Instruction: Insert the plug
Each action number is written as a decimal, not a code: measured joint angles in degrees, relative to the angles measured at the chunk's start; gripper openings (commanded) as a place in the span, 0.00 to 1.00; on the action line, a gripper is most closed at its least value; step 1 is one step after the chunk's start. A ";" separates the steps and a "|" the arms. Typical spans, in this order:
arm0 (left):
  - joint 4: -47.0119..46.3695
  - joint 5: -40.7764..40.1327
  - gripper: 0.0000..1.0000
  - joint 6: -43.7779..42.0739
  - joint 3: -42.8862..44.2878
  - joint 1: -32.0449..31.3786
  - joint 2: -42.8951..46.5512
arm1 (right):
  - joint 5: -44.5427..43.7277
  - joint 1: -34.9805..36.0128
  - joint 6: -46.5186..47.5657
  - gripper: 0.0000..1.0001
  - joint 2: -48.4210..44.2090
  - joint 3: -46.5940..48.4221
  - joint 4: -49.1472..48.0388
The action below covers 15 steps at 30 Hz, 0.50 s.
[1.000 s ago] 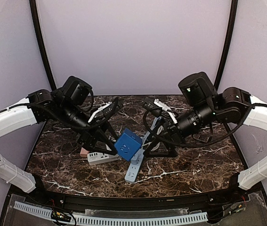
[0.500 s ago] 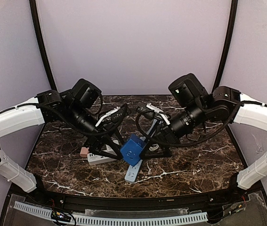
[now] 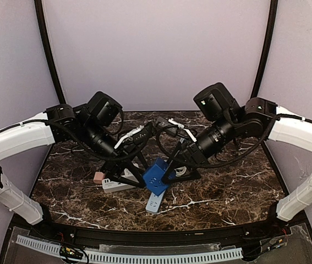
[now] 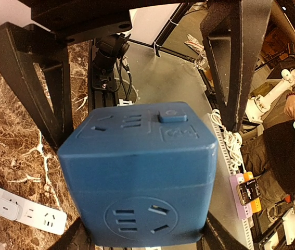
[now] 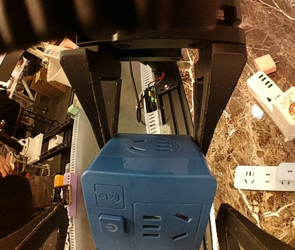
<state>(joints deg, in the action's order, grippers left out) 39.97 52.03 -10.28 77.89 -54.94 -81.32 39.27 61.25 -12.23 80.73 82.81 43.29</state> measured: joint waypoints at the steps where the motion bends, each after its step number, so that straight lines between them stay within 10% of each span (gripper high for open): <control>1: 0.02 -0.04 0.01 -0.07 0.09 0.00 -0.02 | 0.42 -0.02 0.00 0.97 0.15 0.00 0.00; 15: 0.46 -0.39 0.01 -1.14 0.74 0.00 -0.96 | 3.19 -0.20 0.22 0.84 1.16 0.13 -0.72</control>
<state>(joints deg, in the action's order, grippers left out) 40.42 51.64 -11.42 78.63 -54.94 -82.28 42.46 61.06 -12.01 81.89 82.94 42.57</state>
